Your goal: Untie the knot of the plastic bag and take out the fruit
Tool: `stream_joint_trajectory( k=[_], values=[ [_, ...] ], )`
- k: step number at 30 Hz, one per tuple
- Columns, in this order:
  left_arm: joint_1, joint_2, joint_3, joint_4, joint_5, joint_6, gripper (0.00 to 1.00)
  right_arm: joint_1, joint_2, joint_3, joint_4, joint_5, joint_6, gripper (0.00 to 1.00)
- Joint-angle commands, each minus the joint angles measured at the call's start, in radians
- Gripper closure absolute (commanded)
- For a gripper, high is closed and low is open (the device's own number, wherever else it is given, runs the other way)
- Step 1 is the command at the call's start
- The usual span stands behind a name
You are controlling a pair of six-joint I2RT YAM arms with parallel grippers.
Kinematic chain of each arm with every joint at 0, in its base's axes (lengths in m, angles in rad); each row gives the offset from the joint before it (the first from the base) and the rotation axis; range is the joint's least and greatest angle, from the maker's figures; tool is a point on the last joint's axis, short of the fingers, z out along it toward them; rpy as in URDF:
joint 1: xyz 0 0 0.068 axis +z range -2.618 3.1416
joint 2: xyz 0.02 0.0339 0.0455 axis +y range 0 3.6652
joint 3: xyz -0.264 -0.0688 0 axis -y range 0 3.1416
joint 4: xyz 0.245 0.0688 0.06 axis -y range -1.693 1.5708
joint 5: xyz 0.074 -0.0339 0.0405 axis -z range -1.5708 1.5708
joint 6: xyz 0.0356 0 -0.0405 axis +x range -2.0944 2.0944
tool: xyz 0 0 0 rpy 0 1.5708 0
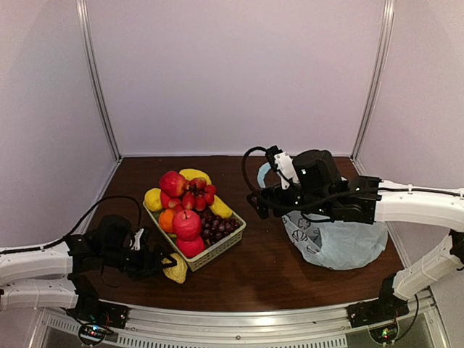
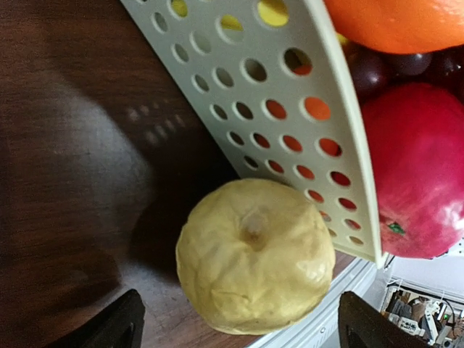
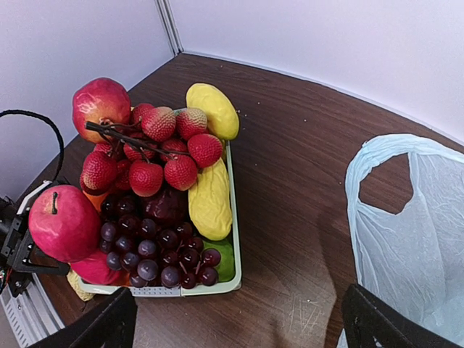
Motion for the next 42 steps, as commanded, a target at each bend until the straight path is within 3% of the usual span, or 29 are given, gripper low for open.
stream_joint_trajectory(
  k=[1,9,16,20,27,34,42],
  values=[
    [-0.006,0.048,0.022,0.063,0.022,0.009,0.05,-0.004,-0.035,-0.028,0.020,-0.010,0.015,0.01],
    [-0.007,0.104,0.021,0.144,0.043,0.009,0.07,-0.005,-0.052,-0.054,0.026,-0.007,0.024,0.01],
    [-0.007,0.119,0.029,0.146,0.040,0.003,0.31,-0.005,-0.070,-0.070,0.030,-0.004,0.028,0.01],
    [-0.006,0.052,0.018,0.116,0.026,-0.020,0.40,-0.004,-0.090,-0.091,0.058,-0.035,0.014,0.01],
    [-0.005,-0.251,0.054,-0.162,-0.042,-0.101,0.42,0.000,-0.153,-0.129,0.142,-0.133,-0.006,0.01],
    [-0.005,-0.437,0.196,-0.368,-0.061,-0.166,0.42,0.047,-0.197,-0.153,0.220,-0.193,-0.082,0.02],
    [-0.004,-0.277,0.530,-0.326,-0.049,-0.150,0.41,0.203,-0.233,-0.170,0.424,-0.057,-0.203,0.03]
  ],
)
